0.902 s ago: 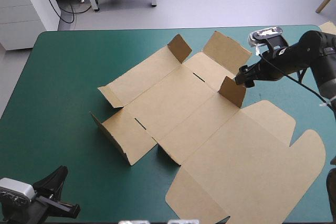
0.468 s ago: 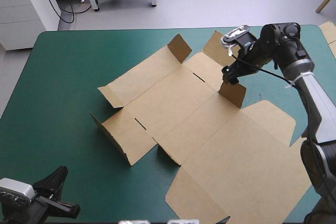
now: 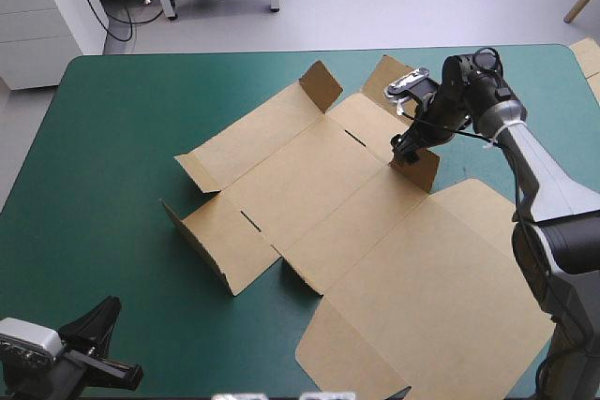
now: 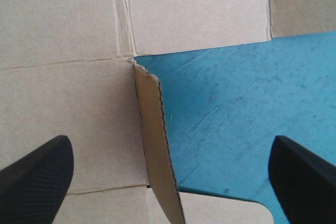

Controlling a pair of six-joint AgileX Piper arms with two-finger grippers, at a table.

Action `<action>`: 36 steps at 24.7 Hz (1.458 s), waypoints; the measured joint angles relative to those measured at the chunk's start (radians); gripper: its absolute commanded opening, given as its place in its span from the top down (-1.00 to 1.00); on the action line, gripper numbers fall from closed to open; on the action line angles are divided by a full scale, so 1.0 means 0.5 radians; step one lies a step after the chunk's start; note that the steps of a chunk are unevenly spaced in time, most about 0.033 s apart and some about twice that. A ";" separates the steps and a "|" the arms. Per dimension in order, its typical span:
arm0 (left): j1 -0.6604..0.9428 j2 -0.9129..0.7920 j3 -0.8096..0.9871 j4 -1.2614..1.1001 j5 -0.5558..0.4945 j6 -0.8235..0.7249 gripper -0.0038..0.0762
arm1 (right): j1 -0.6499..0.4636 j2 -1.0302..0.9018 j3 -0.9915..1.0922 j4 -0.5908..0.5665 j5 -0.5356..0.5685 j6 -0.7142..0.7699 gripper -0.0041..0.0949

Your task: Fold the box

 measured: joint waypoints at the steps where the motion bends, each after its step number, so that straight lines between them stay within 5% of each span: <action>1: 0.000 0.000 0.000 0.000 0.000 0.000 0.92 | 0.000 0.013 0.000 0.000 -0.002 -0.002 -0.96; 23: 0.000 0.000 0.000 0.000 0.002 0.000 0.92 | 0.000 0.089 0.000 -0.083 -0.010 -0.002 -0.89; 25: 0.000 0.000 0.000 0.000 0.002 0.000 0.92 | 0.000 0.094 0.000 -0.083 -0.012 -0.002 -0.68; 27: 0.000 0.000 0.000 0.000 0.002 0.000 0.92 | 0.000 0.120 0.000 -0.083 -0.012 -0.002 -0.24; 30: 0.000 0.000 0.000 0.000 0.002 0.000 0.92 | 0.000 0.153 0.000 -0.077 -0.013 -0.002 0.96; 36: 0.000 0.000 0.000 0.000 0.002 0.000 0.92 | 0.004 0.157 -0.008 0.013 0.036 -0.057 0.96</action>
